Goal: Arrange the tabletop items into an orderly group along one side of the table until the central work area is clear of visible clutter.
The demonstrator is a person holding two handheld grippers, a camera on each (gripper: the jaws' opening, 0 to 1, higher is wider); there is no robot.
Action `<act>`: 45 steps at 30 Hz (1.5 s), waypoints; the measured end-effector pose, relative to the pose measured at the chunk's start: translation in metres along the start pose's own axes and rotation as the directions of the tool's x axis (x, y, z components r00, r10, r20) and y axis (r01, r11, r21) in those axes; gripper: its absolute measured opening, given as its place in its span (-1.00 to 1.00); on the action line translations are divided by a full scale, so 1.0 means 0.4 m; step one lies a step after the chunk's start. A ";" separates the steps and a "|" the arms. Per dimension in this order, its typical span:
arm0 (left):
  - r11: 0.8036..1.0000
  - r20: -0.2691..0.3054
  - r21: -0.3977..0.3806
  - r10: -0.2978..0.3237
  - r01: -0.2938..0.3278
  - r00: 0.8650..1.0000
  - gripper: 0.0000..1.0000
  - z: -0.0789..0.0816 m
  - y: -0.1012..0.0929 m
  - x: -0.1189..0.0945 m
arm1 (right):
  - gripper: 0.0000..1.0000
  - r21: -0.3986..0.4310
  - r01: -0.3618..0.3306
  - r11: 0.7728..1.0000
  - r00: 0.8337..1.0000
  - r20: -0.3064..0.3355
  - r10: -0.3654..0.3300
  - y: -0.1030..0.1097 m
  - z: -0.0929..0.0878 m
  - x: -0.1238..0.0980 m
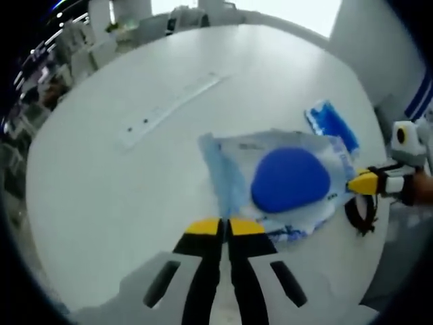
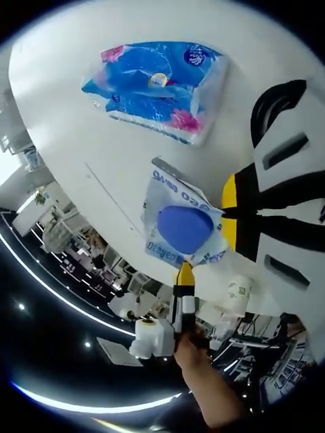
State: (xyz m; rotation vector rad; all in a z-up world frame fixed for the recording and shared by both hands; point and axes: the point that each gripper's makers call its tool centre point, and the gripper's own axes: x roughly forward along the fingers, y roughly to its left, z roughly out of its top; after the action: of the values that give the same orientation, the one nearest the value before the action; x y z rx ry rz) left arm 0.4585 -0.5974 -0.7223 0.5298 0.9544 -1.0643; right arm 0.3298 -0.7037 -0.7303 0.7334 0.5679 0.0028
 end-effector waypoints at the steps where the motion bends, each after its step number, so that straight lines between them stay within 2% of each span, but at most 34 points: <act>1: 1.000 0.002 -0.004 0.000 0.000 1.000 -1.00 -0.001 -0.005 -0.007 | -1.00 -0.005 0.000 1.000 1.000 0.003 0.000 0.000 0.007 -0.004; 8: 0.999 0.025 -0.039 0.016 -0.015 1.000 -1.00 -0.003 -0.009 -0.034 | -1.00 -0.046 -0.005 0.999 1.000 0.021 0.006 0.006 0.043 -0.025; 14: 0.995 0.058 -0.093 0.039 -0.034 0.998 -1.00 -0.007 -0.031 -0.062 | -1.00 -0.083 -0.002 0.997 1.000 0.016 0.003 0.002 0.060 -0.033; 22: 0.978 0.087 -0.202 0.063 -0.044 0.994 -1.00 -0.033 -0.046 -0.073 | -1.00 -0.132 0.002 0.991 1.000 0.002 -0.002 -0.010 0.082 -0.039; 37: 0.944 0.153 -0.325 0.111 -0.056 0.982 -1.00 -0.100 -0.091 -0.109 | -1.00 -0.245 -0.039 0.969 0.997 -0.071 0.022 -0.006 0.072 -0.036; 45: 0.922 0.191 -0.381 0.158 -0.075 0.969 -1.00 -0.131 -0.112 -0.123 | -1.00 -0.309 -0.066 0.949 0.993 -0.118 0.030 -0.004 0.054 -0.028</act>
State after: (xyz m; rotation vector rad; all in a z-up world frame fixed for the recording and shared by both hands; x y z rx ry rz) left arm 0.3895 -0.5521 -0.7037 0.1491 0.8890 -0.7884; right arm 0.3304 -0.7207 -0.7127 0.4392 0.6393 0.1771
